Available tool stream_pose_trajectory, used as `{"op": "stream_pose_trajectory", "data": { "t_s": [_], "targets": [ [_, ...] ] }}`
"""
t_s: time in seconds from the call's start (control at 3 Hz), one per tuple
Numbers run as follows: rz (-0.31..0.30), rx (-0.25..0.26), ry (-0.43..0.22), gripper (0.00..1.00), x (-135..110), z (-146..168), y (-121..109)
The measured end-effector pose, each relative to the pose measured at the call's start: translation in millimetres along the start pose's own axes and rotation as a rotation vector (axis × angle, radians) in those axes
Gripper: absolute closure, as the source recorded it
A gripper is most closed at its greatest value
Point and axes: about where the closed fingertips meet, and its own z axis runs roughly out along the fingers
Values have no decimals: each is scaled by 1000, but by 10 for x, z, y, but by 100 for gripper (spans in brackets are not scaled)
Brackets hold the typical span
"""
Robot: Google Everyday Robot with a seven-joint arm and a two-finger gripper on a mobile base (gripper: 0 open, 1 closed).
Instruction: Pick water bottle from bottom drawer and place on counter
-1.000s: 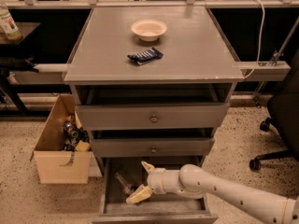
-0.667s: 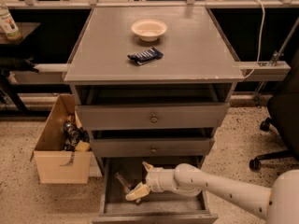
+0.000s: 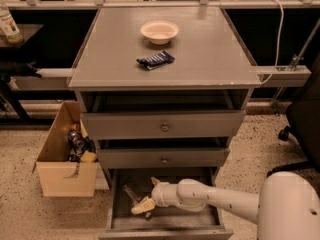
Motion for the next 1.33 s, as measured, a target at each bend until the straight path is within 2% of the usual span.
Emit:
{"op": "stream_pose_trajectory", "data": {
  "t_s": [0.33,0.67,1.0,1.33],
  "targets": [
    [2,55,28,0,191,257,-41],
    [7,151,58,0,355,445,-138],
    [60,247,47,0,574,590,-302],
    [91,290,44,0,698,651,-387]
  ]
}}
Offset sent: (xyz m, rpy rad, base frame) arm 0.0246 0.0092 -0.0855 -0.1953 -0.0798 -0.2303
